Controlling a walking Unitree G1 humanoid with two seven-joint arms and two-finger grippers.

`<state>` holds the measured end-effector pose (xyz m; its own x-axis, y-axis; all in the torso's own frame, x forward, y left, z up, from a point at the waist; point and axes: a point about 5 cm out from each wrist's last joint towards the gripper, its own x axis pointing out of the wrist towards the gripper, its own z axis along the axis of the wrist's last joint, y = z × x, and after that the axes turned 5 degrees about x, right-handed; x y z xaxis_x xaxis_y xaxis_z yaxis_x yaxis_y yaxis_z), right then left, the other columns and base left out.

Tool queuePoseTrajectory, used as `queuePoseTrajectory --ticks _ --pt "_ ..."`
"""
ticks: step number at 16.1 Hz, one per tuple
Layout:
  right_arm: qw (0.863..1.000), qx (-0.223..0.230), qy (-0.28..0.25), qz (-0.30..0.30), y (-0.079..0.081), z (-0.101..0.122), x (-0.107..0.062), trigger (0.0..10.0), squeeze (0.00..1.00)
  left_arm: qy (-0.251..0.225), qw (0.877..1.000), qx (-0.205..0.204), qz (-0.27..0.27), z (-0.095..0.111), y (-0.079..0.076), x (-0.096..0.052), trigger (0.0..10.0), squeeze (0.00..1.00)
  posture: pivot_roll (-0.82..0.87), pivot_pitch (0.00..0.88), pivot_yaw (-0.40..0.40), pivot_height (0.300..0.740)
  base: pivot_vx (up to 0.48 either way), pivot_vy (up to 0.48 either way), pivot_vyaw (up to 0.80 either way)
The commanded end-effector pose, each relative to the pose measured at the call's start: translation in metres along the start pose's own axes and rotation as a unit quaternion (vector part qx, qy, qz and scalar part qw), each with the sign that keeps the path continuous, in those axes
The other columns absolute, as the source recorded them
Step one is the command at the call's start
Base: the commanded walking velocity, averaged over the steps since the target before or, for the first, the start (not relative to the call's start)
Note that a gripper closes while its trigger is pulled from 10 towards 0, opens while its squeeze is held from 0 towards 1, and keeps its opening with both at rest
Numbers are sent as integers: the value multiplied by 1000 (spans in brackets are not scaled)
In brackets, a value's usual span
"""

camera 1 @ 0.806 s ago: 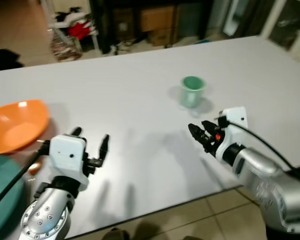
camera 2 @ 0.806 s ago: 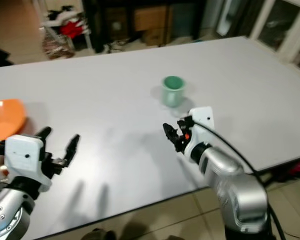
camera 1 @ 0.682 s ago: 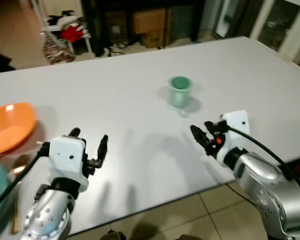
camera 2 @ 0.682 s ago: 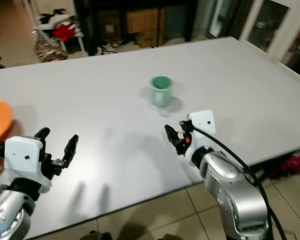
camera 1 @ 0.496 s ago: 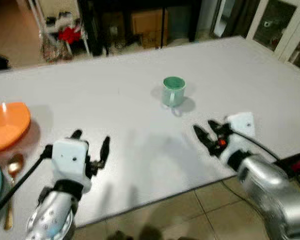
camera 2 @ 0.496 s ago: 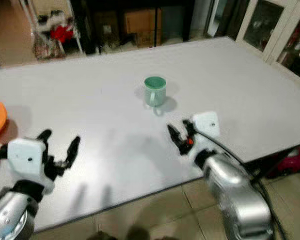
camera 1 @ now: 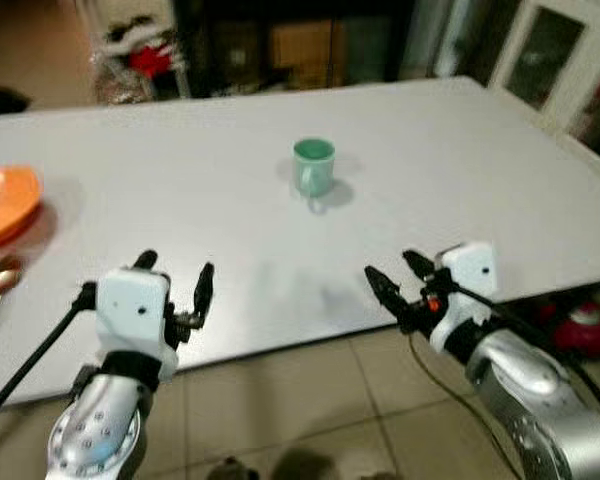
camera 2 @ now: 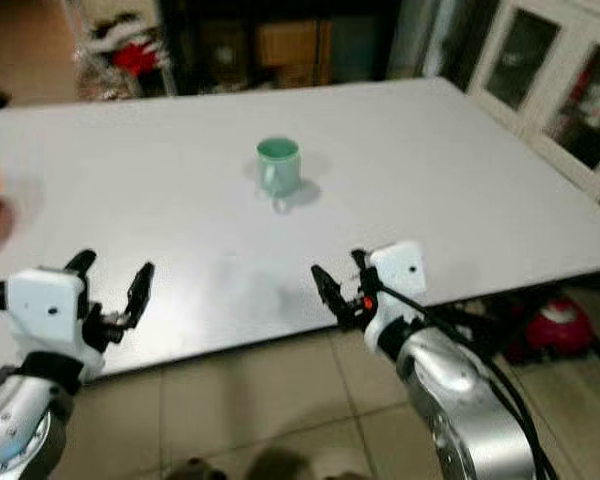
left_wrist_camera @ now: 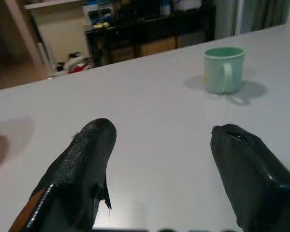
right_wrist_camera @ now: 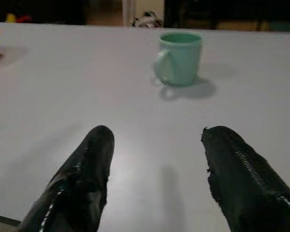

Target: Setting the table

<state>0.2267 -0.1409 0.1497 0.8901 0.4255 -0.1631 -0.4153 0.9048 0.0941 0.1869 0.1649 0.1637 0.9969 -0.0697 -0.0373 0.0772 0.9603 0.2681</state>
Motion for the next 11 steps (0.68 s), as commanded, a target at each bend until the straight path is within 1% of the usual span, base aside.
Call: queuePoseTrajectory --ticks 1,2,4,5,6,7,8,9,11 --pt "1000 -8 -19 -13 -2 4 -2 10000 1000 -10 1000 4 1 2 3 3 10000 0 -40 38 48 740 0 0 800" --pt "999 7 -26 -28 -7 2 -6 10000 1000 -12 1000 9 1 0 3 9 10000 0 -51 37 66 740 0 0 800" --pt "999 5 -26 -47 -12 1 -12 10000 1000 -16 1000 9 -4 -2 1 14 10000 0 -70 37 84 740 0 0 800" --pt "998 7 -23 -66 -15 -1 -19 10000 1000 -20 1000 8 -13 -3 -2 20 10000 0 -93 40 105 740 0 0 800" --pt "997 9 -21 -73 -17 -3 -25 10000 1000 -23 1000 8 -17 -3 -4 23 10000 0 -100 40 111 740 0 0 800" --pt "997 8 -20 -73 -16 -3 -26 10000 1000 -23 1000 8 -17 -4 -4 25 10000 0 -104 41 114 740 0 0 800" --pt "997 6 -16 -82 -17 -4 -31 10000 1000 -29 999 16 -26 -3 -5 27 10000 0 -119 44 123 740 0 0 800" --pt "996 10 -10 -84 -17 -6 -33 10000 1000 -31 999 22 -28 -3 -5 29 10000 0 -124 44 126 740 0 0 800" --pt "997 24 0 -78 -16 -6 -40 10000 1000 -36 999 20 -36 -4 -5 33 10000 0 -124 44 126 740 0 0 800"
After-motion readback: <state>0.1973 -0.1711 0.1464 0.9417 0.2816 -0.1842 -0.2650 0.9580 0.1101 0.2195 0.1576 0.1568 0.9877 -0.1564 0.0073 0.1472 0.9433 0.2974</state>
